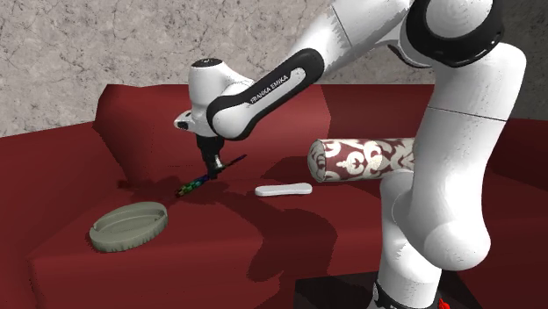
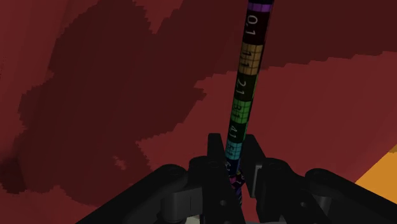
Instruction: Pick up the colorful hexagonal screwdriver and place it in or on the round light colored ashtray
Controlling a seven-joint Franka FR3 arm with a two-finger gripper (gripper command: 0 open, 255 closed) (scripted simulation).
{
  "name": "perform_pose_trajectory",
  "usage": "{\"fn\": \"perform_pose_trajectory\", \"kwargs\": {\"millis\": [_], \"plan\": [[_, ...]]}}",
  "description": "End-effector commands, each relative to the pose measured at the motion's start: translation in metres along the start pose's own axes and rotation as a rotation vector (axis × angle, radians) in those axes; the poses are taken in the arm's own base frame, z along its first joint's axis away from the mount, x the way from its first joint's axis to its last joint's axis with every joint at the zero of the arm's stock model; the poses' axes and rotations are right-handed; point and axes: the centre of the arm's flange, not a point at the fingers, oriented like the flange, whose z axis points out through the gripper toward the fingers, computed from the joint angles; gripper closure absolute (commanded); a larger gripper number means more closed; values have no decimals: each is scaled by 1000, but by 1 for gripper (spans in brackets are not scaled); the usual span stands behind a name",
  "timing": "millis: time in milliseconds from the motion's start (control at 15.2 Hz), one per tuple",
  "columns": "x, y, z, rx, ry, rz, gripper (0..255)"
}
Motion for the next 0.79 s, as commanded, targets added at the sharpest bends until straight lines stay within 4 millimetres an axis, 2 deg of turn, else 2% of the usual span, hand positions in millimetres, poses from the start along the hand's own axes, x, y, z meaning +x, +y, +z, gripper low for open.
{"fn": "perform_pose_trajectory", "kwargs": {"millis": [0,726], "plan": [[25,4,-1,1,0,0,255],[164,47,0,1,0,0,255]]}}
